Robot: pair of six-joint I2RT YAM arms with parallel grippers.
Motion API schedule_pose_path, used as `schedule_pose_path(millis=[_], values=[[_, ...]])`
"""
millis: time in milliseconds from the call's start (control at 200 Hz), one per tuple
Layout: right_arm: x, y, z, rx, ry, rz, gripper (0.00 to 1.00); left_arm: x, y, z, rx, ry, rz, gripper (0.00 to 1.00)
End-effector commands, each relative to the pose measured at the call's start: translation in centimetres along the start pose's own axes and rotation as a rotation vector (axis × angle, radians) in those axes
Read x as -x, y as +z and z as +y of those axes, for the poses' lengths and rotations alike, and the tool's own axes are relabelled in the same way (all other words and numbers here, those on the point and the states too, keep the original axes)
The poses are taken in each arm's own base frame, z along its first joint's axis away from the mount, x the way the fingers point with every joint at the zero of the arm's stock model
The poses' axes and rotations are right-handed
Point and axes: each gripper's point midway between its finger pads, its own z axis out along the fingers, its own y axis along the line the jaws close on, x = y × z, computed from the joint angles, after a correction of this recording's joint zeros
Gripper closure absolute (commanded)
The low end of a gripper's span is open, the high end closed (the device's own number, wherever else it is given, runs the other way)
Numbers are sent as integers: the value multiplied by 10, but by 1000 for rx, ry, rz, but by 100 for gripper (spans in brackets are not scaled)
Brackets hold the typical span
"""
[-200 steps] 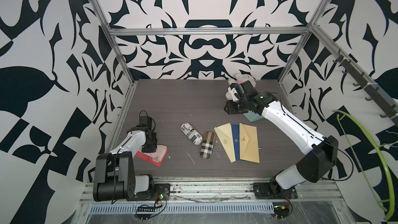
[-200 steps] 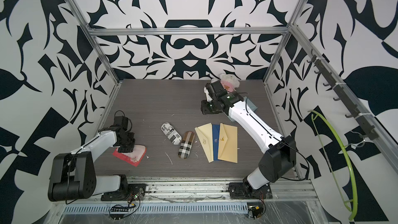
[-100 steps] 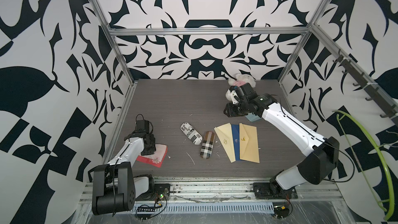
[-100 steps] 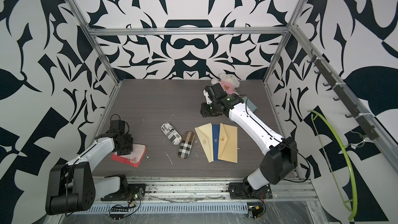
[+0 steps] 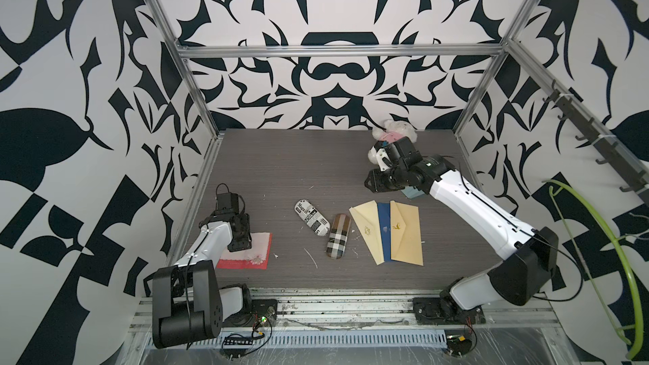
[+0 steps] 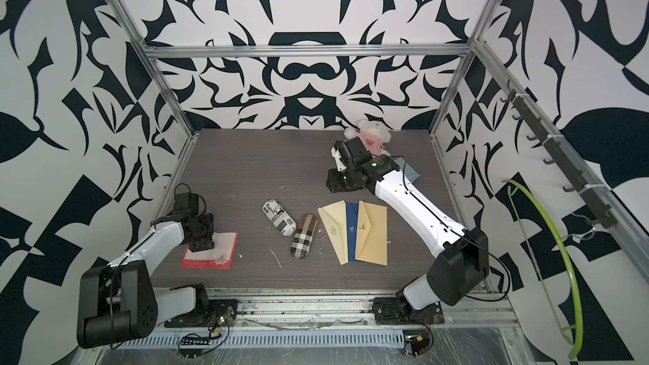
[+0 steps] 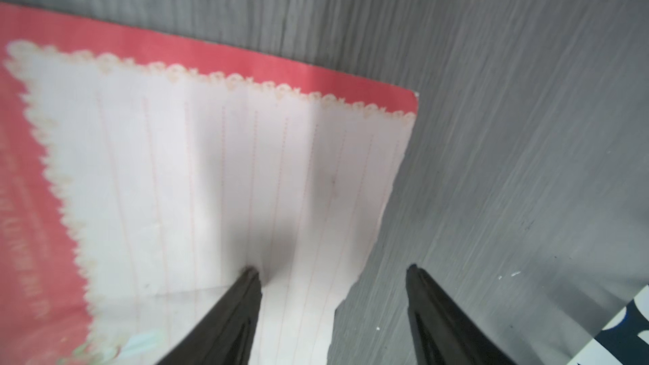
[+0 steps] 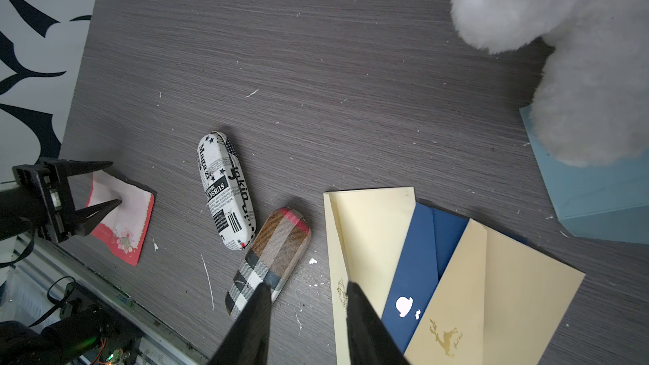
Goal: Take the letter paper out of the envelope
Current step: Place the letter paper at the center of the board, then pick up the envelope from the envelope.
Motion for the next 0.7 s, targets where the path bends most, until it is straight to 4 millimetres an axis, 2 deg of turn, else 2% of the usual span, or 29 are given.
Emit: schedule_pose_path(millis=[0, 165, 325, 425, 505, 520, 575, 635, 645, 695], values=[[3, -12, 4, 10, 11, -45, 62, -1, -6, -5, -2, 20, 13, 28], [5, -13, 0, 1, 67, -82, 61, -1, -26, -19, -35, 51, 8, 19], [6, -14, -7, -25, 140, -115, 61, -3, -43, -32, -56, 73, 12, 16], [8, -17, -13, -49, 188, -148, 60, -11, -58, -49, -106, 122, 12, 16], [8, -21, -19, -78, 227, -170, 60, -22, -72, -70, -144, 227, 11, 16], [8, -21, -20, -84, 237, -173, 60, -26, -74, -73, -144, 250, 12, 12], [6, -23, -25, -101, 272, -181, 60, -38, -84, -86, -150, 352, 15, 11], [4, -24, -29, -120, 293, -187, 60, -57, -98, -102, -176, 475, 20, 11], [4, -24, -30, -125, 295, -188, 60, -61, -93, -102, -158, 497, 23, 11], [1, -25, -33, -142, 307, -185, 59, -87, -97, -116, -193, 624, 54, 12]])
